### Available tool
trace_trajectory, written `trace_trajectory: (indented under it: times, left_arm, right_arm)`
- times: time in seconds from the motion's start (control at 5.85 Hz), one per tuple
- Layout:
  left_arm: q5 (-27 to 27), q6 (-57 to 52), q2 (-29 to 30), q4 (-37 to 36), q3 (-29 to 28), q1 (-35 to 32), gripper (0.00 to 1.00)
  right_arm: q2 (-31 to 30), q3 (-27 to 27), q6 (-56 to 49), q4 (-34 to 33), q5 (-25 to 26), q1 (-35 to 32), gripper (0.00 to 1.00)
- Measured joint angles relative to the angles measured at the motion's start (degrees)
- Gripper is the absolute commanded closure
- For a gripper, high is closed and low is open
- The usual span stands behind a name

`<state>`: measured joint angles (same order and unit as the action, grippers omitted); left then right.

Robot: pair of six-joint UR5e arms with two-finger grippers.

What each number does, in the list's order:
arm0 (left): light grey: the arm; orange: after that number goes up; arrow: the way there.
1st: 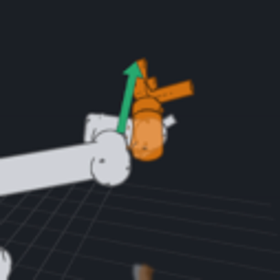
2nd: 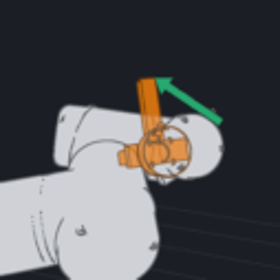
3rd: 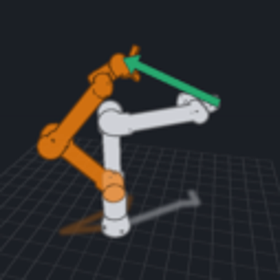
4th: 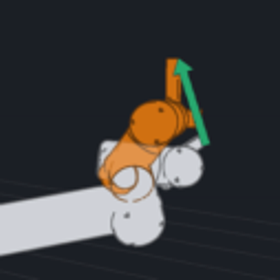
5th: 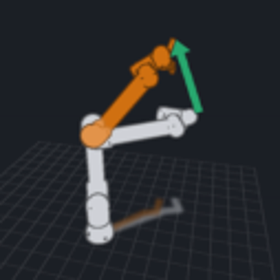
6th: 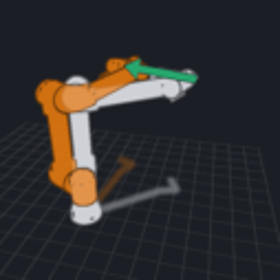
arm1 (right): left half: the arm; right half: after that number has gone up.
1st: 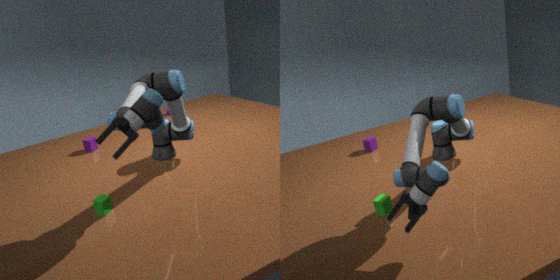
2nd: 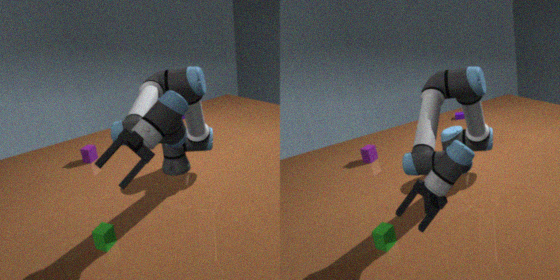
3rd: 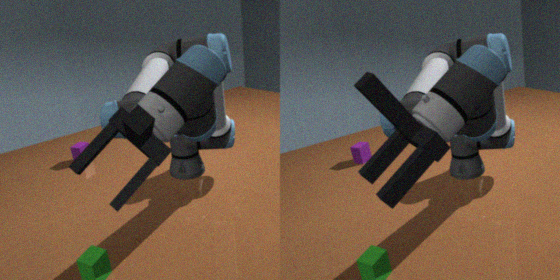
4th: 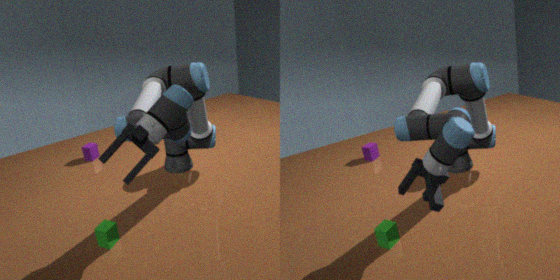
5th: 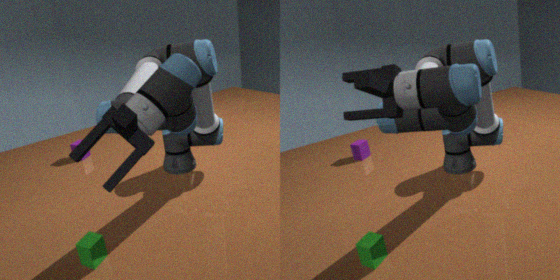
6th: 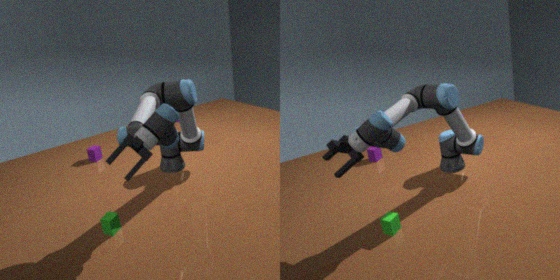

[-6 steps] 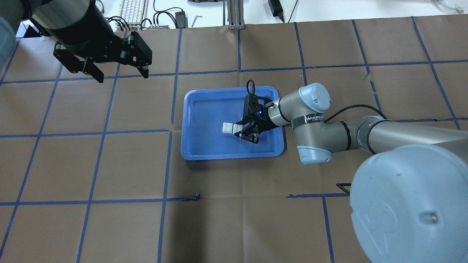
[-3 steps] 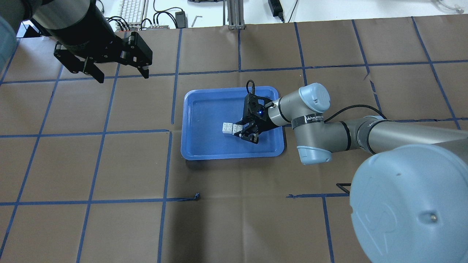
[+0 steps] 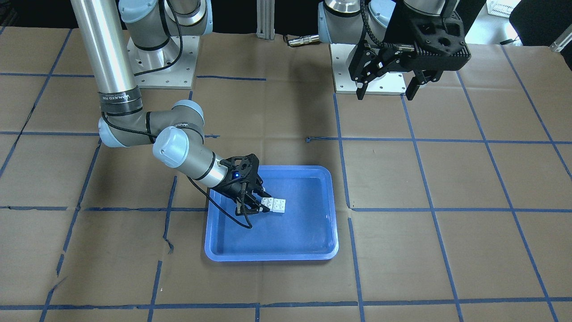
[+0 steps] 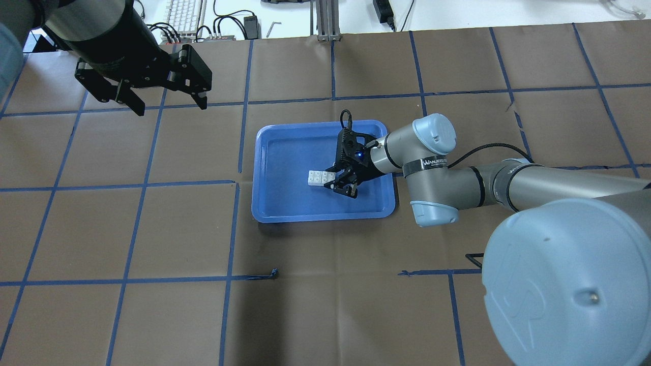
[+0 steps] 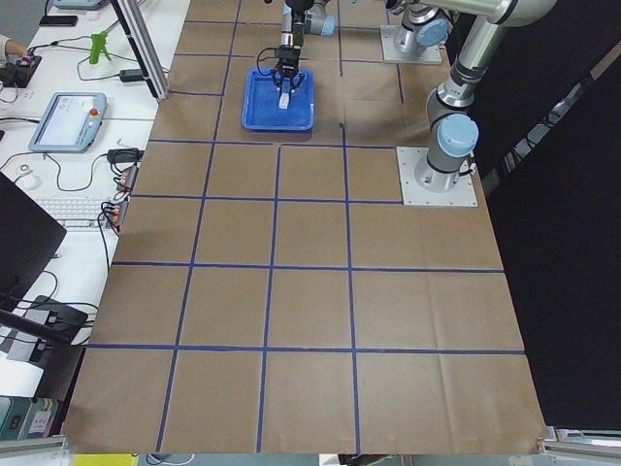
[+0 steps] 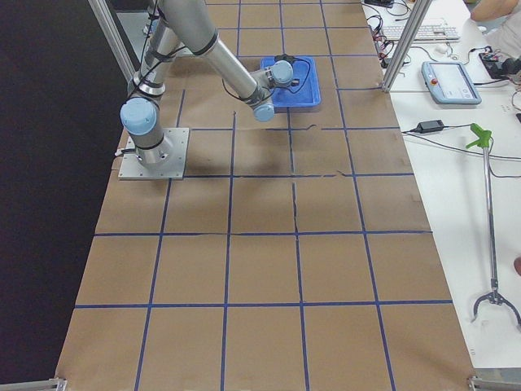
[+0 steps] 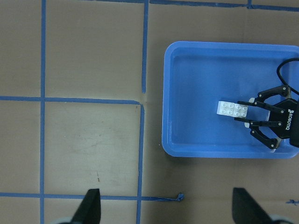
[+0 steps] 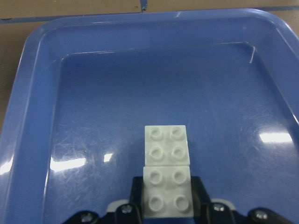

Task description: Assemble white blocks and place on blue tray

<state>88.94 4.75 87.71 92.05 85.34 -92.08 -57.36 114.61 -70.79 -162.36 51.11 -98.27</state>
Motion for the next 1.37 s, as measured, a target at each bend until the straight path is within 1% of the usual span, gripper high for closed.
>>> trace_trajectory:
  times: [0.17, 0.34, 0.51, 0.68, 0.85, 1.03, 1.37]
  left_arm:
    - [0.0, 0.0, 0.0, 0.1, 0.0, 0.0, 0.01]
    - [0.1, 0.0, -0.2, 0.2, 0.0, 0.0, 0.01]
    - [0.1, -0.1, -0.3, 0.3, 0.0, 0.0, 0.01]
    - [0.0, -0.1, -0.3, 0.2, 0.1, 0.0, 0.01]
    - [0.0, 0.0, -0.3, 0.0, 0.1, 0.0, 0.01]
    - [0.0, 0.0, -0.3, 0.0, 0.1, 0.0, 0.01]
    - [0.1, 0.0, -0.5, 0.4, 0.1, 0.0, 0.01]
  right_arm:
    - [0.1, -0.1, 0.0, 0.0, 0.0, -0.1, 0.78]
    - [0.2, -0.1, 0.0, 0.0, 0.0, -0.1, 0.74]
    - [0.2, -0.1, 0.0, 0.0, 0.0, -0.2, 0.71]
    - [0.2, -0.1, -0.1, 0.0, 0.0, -0.2, 0.71]
    - [0.2, -0.1, 0.0, 0.0, 0.0, -0.2, 0.65]
    - [0.3, -0.1, 0.0, 0.0, 0.0, -0.2, 0.50]
    - [0.4, -0.1, 0.0, 0.0, -0.3, -0.2, 0.43]
